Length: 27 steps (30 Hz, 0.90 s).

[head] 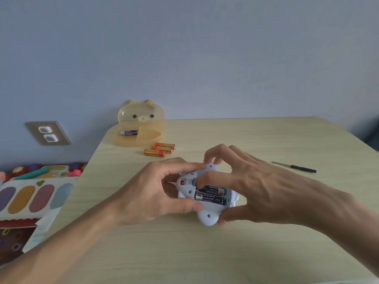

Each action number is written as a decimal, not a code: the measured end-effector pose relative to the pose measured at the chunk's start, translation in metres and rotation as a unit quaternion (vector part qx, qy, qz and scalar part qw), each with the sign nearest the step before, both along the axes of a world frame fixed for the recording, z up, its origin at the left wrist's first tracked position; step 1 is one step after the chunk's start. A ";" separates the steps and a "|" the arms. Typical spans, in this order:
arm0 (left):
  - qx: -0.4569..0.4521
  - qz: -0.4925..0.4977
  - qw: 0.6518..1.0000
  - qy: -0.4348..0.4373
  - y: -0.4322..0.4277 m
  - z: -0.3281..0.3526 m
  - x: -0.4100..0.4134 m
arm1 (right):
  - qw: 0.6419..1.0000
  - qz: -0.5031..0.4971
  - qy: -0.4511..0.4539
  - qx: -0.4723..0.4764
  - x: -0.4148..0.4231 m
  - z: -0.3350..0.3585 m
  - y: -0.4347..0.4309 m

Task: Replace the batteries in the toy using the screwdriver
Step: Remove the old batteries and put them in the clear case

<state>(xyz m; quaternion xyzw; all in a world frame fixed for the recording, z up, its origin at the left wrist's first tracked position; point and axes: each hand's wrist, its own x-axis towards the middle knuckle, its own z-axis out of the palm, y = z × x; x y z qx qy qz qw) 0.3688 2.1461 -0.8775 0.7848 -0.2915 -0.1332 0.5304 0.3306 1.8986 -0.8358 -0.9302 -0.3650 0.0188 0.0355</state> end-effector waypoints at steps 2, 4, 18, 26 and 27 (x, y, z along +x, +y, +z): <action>0.006 -0.006 1.000 -0.004 -0.001 0.000 0.001 | 1.000 0.005 -0.009 -0.013 0.001 0.003 0.003; 0.004 -0.014 1.000 -0.003 -0.001 0.001 0.002 | 1.000 0.011 -0.016 -0.019 0.001 0.005 0.006; 0.001 -0.042 0.999 -0.015 -0.009 0.010 0.000 | 0.997 0.007 0.046 0.061 0.001 0.013 0.007; 0.012 -0.038 0.999 -0.013 -0.007 0.004 0.001 | 0.988 -0.041 0.005 0.146 0.006 0.004 0.002; 0.011 -0.036 0.999 -0.012 -0.006 0.004 0.001 | 0.987 -0.052 0.000 0.151 0.007 0.003 0.001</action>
